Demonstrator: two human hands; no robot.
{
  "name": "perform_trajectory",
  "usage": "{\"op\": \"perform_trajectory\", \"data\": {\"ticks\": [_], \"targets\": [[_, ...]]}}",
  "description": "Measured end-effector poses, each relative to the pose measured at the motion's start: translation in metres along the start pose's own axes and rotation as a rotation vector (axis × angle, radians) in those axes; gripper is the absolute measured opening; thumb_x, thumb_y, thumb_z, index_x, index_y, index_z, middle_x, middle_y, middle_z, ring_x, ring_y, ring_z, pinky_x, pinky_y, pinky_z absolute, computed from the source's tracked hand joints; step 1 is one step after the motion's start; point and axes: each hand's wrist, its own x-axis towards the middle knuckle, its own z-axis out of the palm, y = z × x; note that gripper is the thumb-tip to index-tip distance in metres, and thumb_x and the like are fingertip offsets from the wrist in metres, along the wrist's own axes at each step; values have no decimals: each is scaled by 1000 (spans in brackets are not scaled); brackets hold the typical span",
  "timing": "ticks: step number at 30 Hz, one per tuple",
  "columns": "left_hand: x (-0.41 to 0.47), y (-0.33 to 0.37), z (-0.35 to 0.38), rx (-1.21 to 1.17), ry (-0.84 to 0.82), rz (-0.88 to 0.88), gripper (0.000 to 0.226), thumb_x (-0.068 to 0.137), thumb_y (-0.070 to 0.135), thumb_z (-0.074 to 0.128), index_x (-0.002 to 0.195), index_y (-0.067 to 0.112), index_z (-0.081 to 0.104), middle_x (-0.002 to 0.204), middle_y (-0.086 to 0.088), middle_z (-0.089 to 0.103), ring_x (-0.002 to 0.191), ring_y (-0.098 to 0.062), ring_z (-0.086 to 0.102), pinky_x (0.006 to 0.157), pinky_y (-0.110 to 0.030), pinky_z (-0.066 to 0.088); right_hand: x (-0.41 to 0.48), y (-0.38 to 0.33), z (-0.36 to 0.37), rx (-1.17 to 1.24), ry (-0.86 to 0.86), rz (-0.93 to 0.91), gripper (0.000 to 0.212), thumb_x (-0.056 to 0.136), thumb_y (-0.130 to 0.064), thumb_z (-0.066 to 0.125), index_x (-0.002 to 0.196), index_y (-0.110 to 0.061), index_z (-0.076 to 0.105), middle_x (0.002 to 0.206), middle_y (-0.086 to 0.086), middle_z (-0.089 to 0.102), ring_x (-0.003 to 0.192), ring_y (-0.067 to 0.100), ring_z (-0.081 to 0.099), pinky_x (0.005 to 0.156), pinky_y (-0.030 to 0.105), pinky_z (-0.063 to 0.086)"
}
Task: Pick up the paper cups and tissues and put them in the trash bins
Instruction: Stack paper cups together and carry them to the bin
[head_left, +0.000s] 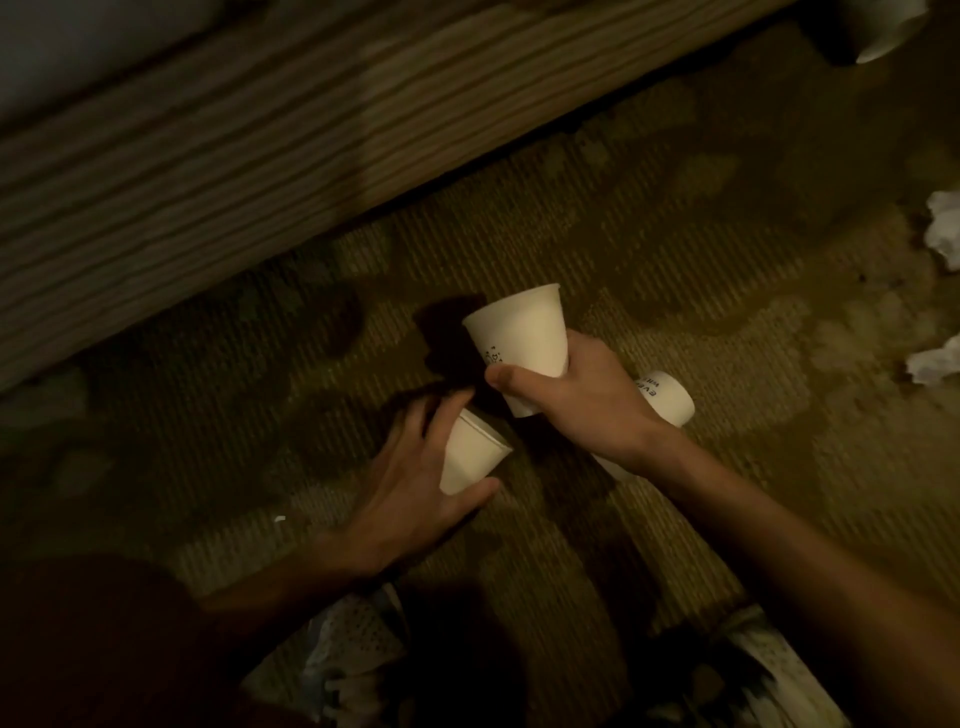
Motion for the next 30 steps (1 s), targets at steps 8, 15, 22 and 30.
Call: {"op": "perform_trajectory", "data": {"ticks": [8,15,22,30], "targets": [[8,32,-16,-505,-122,-278,83,42,55,83,118,33,60,101,22,67,89,4,63,73,-20,53,-7,1,-28,147,117,-11,27,74,-37,80,91,-22,66,81,-4,73,72,6,70,59,25,58],[-4,80,-18,-1217,-596,-620,88,44,26,88,124,8,56,106,-17,73,91,-28,73,68,-37,58,-23,21,-104,145,254,14,46,63,-58,70,97,-28,63,94,-1,70,79,4,68,58,19,56],[6,105,-13,-1458,-690,-539,72,24,21,97,93,14,77,89,-14,75,75,-22,74,58,-31,58,-39,56,-99,284,174,161,52,64,-58,71,101,-22,69,96,-5,76,90,13,72,66,21,55],[42,114,-15,-1400,-334,-500,82,54,23,79,130,6,54,114,-17,70,101,-27,70,79,-43,59,-43,69,-80,503,134,324,49,70,-54,77,104,-19,72,101,6,75,93,23,72,80,39,58]]}}
